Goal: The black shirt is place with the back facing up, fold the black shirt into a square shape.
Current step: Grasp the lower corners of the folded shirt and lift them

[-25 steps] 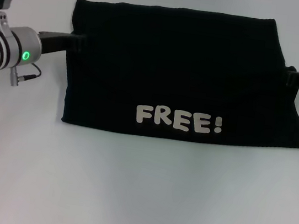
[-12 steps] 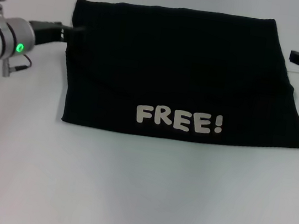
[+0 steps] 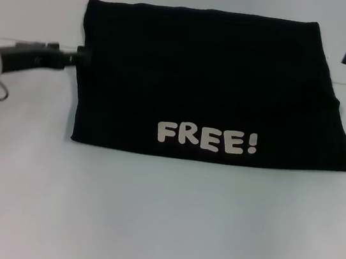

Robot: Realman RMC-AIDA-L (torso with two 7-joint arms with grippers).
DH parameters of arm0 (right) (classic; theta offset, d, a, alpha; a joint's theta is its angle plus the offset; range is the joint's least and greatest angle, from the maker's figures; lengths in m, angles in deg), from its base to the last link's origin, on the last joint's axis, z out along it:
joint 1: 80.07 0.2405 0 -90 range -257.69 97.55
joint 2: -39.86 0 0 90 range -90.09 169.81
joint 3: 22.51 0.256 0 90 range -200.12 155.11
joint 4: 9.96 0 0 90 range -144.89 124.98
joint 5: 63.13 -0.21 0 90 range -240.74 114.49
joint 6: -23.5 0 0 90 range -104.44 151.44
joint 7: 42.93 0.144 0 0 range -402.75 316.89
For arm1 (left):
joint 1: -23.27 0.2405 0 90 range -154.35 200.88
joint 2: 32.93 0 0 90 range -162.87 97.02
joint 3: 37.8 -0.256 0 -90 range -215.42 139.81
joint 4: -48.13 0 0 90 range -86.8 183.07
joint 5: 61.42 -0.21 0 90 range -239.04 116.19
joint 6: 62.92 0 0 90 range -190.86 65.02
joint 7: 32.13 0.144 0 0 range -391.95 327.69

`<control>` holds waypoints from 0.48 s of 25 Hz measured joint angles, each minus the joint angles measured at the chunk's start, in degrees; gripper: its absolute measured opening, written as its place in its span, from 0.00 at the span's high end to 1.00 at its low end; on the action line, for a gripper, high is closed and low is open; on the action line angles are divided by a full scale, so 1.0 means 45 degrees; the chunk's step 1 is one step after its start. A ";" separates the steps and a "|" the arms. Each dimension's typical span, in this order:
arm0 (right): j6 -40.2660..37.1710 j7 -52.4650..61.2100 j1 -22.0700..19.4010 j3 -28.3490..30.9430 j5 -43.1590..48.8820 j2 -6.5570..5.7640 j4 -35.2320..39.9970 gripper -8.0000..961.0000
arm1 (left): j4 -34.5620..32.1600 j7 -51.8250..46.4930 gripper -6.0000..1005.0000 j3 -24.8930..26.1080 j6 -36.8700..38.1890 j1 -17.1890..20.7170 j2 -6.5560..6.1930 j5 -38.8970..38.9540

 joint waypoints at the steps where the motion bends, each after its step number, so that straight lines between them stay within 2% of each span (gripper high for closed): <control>1: -0.0724 0.0236 -0.0358 0.0000 -0.0315 -0.0218 0.0008 0.25 | -0.0071 -0.0032 0.12 -0.0012 0.0227 0.0102 0.0002 -0.0069; 5: -0.1310 0.0408 -0.0697 -0.0087 -0.0466 -0.0359 0.0012 0.25 | -0.0374 -0.0688 0.10 -0.0003 0.0924 0.0610 0.0089 -0.1096; 8: -0.1498 0.0519 -0.0808 -0.0179 -0.0244 -0.0383 -0.0015 0.25 | -0.0237 -0.1109 0.10 -0.0001 0.0948 0.0668 0.0148 -0.2072; 12: -0.1485 0.0822 -0.0809 -0.0201 0.0118 -0.0378 -0.0015 0.25 | -0.0079 -0.1553 0.10 -0.0332 0.0935 0.0706 0.0235 -0.2444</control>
